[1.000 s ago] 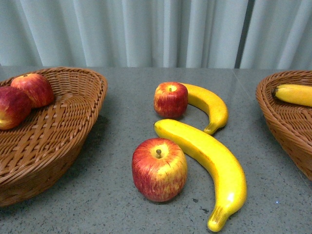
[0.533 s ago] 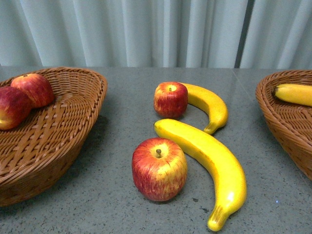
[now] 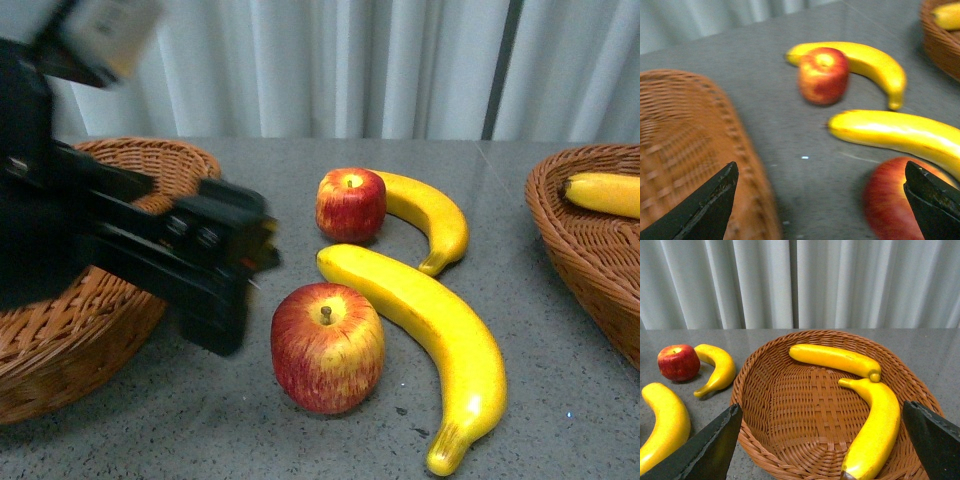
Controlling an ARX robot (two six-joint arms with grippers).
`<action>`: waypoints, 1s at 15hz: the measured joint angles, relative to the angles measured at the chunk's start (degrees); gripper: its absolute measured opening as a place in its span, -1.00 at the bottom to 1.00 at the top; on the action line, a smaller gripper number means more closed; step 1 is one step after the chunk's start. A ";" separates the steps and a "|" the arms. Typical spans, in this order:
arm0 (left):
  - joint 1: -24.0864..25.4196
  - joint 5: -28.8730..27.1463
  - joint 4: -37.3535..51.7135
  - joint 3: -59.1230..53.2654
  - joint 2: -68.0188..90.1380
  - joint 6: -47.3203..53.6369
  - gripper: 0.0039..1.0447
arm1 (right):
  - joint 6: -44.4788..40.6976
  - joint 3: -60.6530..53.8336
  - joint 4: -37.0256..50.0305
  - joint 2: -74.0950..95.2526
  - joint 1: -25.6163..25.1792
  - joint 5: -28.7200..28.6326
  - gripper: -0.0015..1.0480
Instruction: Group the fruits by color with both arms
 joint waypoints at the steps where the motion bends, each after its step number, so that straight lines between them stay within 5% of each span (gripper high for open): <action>1: -3.21 1.11 0.70 0.76 2.40 1.27 0.88 | 0.00 0.00 -0.02 0.00 0.00 -0.02 0.87; 4: -7.54 2.91 1.16 2.40 7.21 2.75 0.88 | 0.00 0.00 0.00 0.00 0.00 0.00 0.87; 12: -6.86 2.97 1.70 3.65 18.71 -1.51 0.84 | 0.00 0.00 0.00 0.00 0.00 -0.02 0.87; 15: -6.14 3.17 0.98 4.44 18.75 -1.38 0.36 | 0.00 0.00 -0.02 0.00 0.00 0.00 0.87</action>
